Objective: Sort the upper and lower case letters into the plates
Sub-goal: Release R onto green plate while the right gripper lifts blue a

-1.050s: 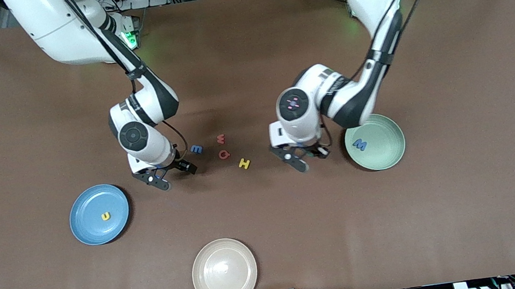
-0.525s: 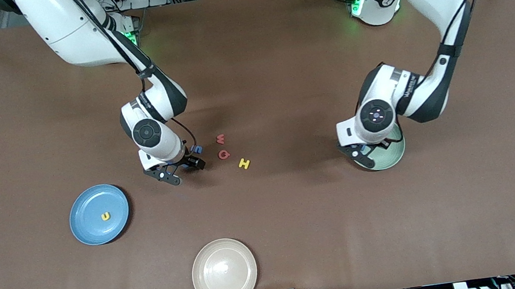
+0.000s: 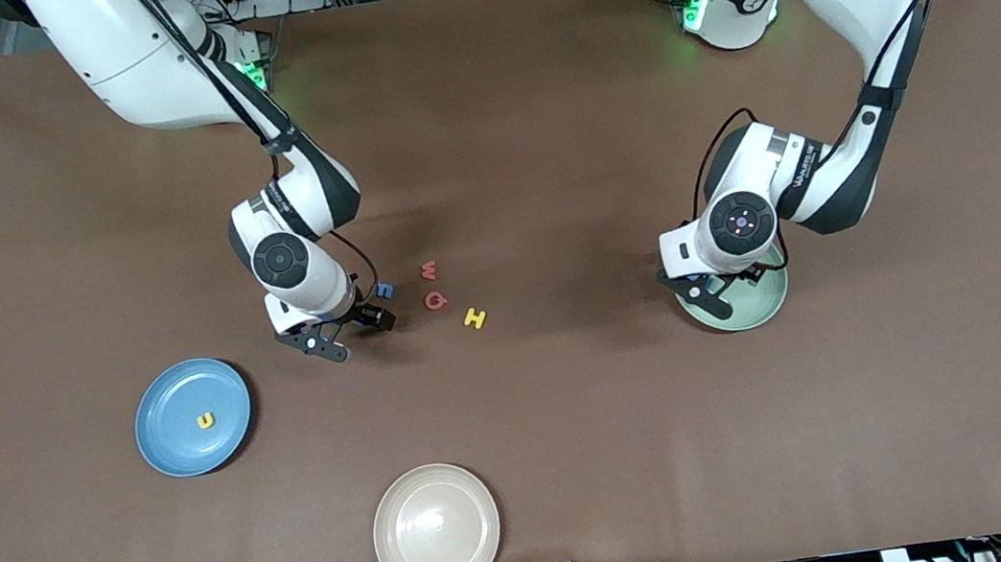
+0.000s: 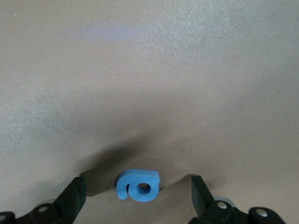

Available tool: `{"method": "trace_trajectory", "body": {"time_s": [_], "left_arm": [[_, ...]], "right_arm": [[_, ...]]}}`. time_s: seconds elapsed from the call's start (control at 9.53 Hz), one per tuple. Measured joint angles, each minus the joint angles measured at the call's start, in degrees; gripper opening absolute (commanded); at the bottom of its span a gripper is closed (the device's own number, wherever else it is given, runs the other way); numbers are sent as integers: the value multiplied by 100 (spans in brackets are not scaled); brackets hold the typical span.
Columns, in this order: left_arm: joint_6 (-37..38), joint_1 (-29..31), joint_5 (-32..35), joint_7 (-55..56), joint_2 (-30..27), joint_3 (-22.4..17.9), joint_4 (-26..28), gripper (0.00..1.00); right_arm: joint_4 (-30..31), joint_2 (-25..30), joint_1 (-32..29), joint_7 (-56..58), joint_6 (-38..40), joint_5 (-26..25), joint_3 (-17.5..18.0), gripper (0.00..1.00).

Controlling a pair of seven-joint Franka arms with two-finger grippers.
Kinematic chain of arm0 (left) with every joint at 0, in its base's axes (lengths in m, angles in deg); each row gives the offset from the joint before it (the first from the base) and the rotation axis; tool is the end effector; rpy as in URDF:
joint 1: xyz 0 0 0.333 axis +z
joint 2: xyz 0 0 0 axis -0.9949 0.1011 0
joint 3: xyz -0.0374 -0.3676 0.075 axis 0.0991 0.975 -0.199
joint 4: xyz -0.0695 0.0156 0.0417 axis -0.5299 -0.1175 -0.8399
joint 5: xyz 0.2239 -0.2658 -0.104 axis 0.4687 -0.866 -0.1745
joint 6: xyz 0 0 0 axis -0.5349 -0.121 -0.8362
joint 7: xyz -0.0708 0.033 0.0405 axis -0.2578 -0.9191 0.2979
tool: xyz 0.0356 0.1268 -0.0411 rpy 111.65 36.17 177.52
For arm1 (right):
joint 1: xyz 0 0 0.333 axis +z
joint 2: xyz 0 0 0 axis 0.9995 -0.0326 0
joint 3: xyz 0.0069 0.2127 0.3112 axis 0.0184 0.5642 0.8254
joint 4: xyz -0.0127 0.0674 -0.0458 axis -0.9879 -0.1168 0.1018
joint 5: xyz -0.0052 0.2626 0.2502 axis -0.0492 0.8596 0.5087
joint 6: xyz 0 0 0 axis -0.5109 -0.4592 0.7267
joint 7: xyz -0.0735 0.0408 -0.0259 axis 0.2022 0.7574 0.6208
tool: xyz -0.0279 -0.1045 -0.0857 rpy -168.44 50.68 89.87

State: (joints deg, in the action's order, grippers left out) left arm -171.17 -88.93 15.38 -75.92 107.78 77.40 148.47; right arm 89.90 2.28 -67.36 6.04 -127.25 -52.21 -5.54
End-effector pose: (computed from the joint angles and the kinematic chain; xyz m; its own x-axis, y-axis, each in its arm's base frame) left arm 0.5649 -0.2051 0.2715 0.7317 -0.6245 -0.2731 -0.6458 -0.7633 0.0151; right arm 0.5519 0.2616 0.2143 0.8935 -0.4454 -0.0570 -0.4449 -0.8953 0.0232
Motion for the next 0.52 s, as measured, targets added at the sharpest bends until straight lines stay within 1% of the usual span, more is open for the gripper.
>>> {"method": "trace_trajectory", "body": {"time_s": [0.1, 0.21, 0.31, 0.52], "left_arm": [[-140, -30, -431, 20, 2, 7, 2, 100], [-341, -66, -707, 34, 9, 14, 2, 100], [-544, -138, -813, 149, 34, 21, -20, 100], [-915, -564, -829, 793, 235, 46, -269, 100]], "right_arm": [[1, 8, -4, 1, -53, 3, 1, 0], [30, 43, -14, -1, -127, 3, 1, 0], [153, 102, -39, -1, -284, 3, -1, 0], [440, 245, -57, 0, -670, 4, -2, 0]]}}
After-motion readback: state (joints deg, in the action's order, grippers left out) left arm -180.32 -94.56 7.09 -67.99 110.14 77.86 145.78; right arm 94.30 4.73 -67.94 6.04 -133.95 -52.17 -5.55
